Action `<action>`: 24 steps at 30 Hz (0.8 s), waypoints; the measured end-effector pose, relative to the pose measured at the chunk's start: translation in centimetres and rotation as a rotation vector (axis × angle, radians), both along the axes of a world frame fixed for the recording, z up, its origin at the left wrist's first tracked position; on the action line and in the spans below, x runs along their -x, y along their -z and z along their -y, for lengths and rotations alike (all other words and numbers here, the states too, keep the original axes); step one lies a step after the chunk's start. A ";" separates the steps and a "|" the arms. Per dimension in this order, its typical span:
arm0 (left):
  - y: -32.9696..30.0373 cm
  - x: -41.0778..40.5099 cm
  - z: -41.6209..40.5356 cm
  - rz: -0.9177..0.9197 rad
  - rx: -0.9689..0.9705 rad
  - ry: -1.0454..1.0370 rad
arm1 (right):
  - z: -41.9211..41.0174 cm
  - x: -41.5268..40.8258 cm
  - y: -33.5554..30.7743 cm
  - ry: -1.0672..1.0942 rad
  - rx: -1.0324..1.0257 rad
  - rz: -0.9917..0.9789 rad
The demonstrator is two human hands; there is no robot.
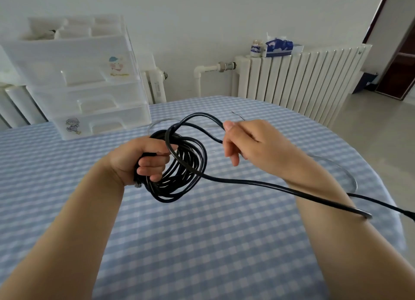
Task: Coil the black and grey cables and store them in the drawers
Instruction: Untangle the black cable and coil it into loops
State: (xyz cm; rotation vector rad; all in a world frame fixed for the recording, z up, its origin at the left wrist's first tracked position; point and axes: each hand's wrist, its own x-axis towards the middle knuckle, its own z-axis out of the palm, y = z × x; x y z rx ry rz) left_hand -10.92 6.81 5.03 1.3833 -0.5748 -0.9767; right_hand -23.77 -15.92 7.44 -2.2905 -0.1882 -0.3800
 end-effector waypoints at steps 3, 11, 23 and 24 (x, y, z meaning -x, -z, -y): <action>0.0 -0.1 -0.3 0.006 0.020 0.015 | 0.1 -0.5 0.5 -0.026 0.036 -0.034; 0.4 0.1 0.2 0.055 -0.075 -0.002 | -0.5 0.4 -0.1 0.081 0.225 -0.322; -0.1 0.5 0.5 -0.002 0.018 0.022 | -0.4 -0.9 0.8 0.184 0.440 -0.444; -0.2 0.4 0.5 -0.059 0.097 0.045 | -0.4 -1.0 0.6 0.199 0.389 -0.427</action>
